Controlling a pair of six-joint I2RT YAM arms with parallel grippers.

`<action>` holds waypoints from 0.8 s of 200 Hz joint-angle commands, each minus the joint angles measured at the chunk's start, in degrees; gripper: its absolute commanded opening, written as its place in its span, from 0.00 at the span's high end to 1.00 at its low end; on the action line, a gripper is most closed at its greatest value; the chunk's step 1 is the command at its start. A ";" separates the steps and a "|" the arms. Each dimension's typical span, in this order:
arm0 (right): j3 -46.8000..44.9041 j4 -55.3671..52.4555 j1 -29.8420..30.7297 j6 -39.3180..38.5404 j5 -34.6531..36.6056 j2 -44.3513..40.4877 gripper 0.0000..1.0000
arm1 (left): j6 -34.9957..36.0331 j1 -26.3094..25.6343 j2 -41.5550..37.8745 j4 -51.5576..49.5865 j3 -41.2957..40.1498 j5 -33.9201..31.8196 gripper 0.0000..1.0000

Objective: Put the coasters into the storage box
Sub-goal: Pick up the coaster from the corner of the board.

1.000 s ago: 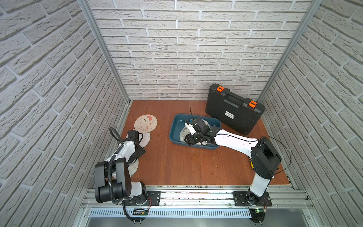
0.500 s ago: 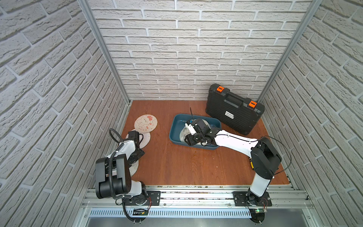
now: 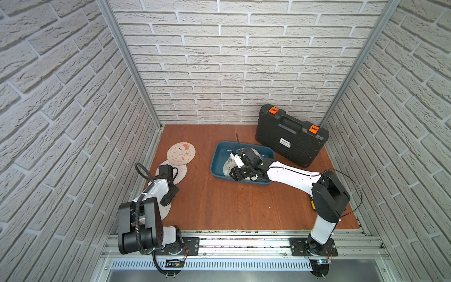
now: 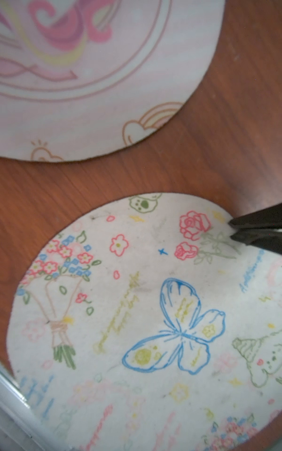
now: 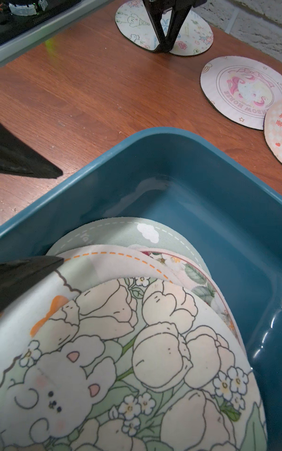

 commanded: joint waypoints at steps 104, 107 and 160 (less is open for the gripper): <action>2.29 -0.85 -0.03 0.06 -0.09 -1.95 0.48 | -1.49 -12.11 -10.88 -4.34 3.39 0.79 1.00; 2.26 -0.81 -0.05 0.06 -0.08 -1.87 0.48 | -1.56 -12.56 -10.88 -4.58 3.71 0.60 1.00; 2.83 -0.19 0.23 -0.67 -1.59 -0.88 0.47 | -2.01 -20.76 -11.14 -5.10 8.69 -0.70 1.00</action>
